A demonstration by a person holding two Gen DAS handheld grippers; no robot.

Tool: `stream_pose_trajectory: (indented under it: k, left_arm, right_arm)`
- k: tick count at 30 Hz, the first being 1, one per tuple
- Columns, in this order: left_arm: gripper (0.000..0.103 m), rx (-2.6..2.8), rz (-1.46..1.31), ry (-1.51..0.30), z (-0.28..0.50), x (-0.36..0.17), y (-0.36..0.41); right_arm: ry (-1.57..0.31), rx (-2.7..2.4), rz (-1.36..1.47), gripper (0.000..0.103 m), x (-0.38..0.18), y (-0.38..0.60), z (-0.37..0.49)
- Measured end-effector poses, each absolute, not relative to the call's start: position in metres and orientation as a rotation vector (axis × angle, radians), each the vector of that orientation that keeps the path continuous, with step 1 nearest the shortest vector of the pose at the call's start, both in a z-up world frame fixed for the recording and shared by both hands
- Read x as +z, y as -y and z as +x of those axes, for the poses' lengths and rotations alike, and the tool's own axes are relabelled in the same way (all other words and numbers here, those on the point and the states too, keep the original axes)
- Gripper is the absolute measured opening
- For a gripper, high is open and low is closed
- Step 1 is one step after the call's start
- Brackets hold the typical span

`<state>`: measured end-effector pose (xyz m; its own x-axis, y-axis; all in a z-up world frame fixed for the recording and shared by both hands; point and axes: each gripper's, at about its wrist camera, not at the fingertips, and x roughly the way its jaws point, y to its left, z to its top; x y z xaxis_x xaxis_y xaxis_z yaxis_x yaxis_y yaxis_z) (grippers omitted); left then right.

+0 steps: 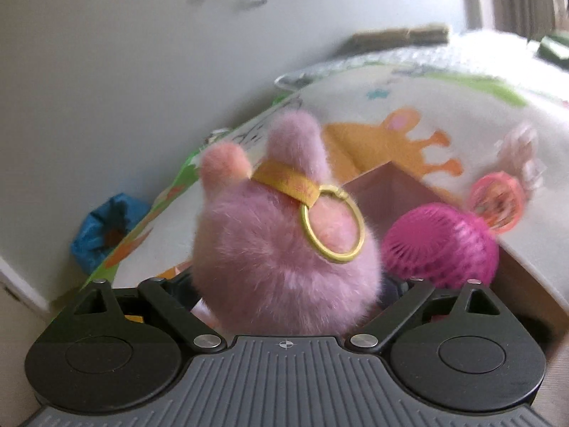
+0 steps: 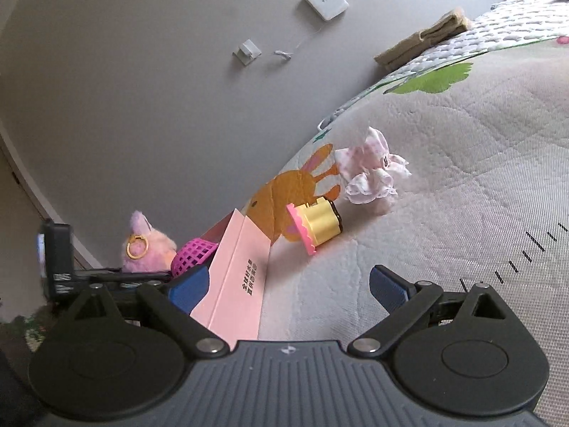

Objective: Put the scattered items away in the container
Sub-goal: 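Push the pink plush doll down into the pink box with the left gripper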

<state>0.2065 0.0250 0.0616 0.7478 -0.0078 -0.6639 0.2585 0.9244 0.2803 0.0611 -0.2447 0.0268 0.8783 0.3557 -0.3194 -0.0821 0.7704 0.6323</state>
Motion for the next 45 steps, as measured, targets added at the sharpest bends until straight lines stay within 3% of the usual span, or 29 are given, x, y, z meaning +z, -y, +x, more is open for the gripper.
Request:
stream_pose_trajectory:
  k: [8, 12, 14, 17, 24, 30, 34, 40, 42, 45]
  left_arm:
    - [0.076, -0.251, 0.259, -0.754, 0.178, 0.106, -0.030]
    - [0.076, -0.444, 0.002, -0.730, 0.168, 0.141, -0.055]
    - [0.082, -0.535, -0.145, -0.716, 0.172, 0.148, -0.073]
    - [0.094, -0.495, -0.152, -0.701, 0.184, 0.136, -0.096]
    - [0.095, -0.208, -0.263, -0.774, 0.191, 0.118, -0.169]
    - [0.097, -0.238, -0.461, -0.897, 0.191, 0.115, -0.173]
    - [0.095, -0.187, -0.339, -0.936, 0.202, 0.103, -0.139]
    - [0.077, -0.300, 0.150, -0.756, 0.203, 0.117, -0.069]
    - [0.079, -0.371, 0.249, -0.709, 0.201, 0.122, -0.060]
    - [0.092, -0.316, 0.135, -0.761, 0.202, 0.124, -0.074]
  right_arm:
    - [-0.450, 0.257, 0.652, 0.097, 0.029, 0.243, 0.056]
    - [-0.455, 0.255, 0.647, 0.098, 0.028, 0.241, 0.057]
    - [-0.460, 0.255, 0.644, 0.098, 0.027, 0.241, 0.059]
    - [-0.459, 0.251, 0.640, 0.098, 0.027, 0.240, 0.059]
    - [-0.471, 0.262, 0.635, 0.099, 0.026, 0.238, 0.062]
    - [-0.480, 0.265, 0.629, 0.099, 0.025, 0.237, 0.064]
    - [-0.483, 0.262, 0.627, 0.099, 0.024, 0.237, 0.064]
    - [-0.488, 0.268, 0.630, 0.099, 0.024, 0.237, 0.064]
    - [-0.486, 0.268, 0.633, 0.099, 0.024, 0.238, 0.064]
    - [-0.483, 0.271, 0.635, 0.099, 0.024, 0.239, 0.064]
